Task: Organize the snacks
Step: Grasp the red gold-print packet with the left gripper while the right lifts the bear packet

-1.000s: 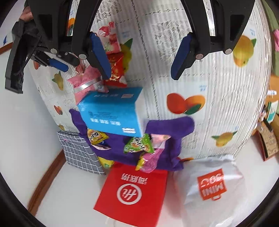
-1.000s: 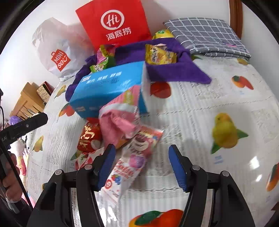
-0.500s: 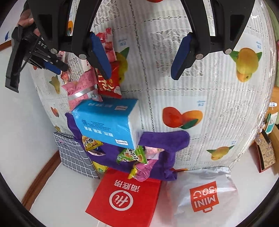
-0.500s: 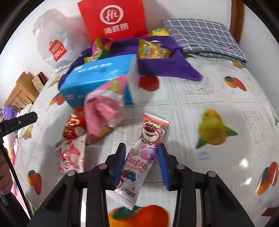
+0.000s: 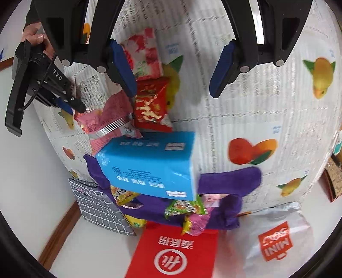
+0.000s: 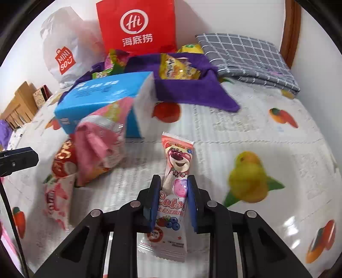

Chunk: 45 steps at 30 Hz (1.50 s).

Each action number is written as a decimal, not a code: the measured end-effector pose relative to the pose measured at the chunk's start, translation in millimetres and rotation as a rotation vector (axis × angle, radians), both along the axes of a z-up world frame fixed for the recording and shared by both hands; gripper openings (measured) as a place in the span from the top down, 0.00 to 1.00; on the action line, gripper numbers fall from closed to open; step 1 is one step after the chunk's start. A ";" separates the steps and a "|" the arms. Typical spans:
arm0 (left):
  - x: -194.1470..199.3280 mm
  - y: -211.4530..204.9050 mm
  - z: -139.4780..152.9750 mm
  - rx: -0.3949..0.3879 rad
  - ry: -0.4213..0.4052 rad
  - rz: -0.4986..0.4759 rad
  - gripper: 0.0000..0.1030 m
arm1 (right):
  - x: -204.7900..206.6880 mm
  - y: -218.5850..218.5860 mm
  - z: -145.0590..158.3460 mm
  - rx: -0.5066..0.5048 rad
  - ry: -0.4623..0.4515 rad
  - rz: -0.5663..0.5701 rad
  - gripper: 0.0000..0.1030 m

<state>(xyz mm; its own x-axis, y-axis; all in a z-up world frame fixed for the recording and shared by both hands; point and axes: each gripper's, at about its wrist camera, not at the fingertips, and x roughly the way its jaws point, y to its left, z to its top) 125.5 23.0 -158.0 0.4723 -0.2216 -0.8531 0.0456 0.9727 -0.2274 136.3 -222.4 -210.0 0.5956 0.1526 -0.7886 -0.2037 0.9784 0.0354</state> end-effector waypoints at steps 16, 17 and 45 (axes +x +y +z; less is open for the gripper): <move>27.7 -38.5 -28.9 0.176 -0.070 -0.051 0.37 | 11.4 -22.6 -6.2 0.092 -0.023 -0.005 0.75; 26.6 -38.8 -29.7 0.187 -0.089 -0.052 0.39 | 11.5 -23.7 -6.4 0.099 -0.022 -0.005 0.74; 0.6 -2.4 5.5 0.155 -0.145 0.040 0.62 | 12.3 -41.7 -6.4 0.212 -0.016 -0.076 0.79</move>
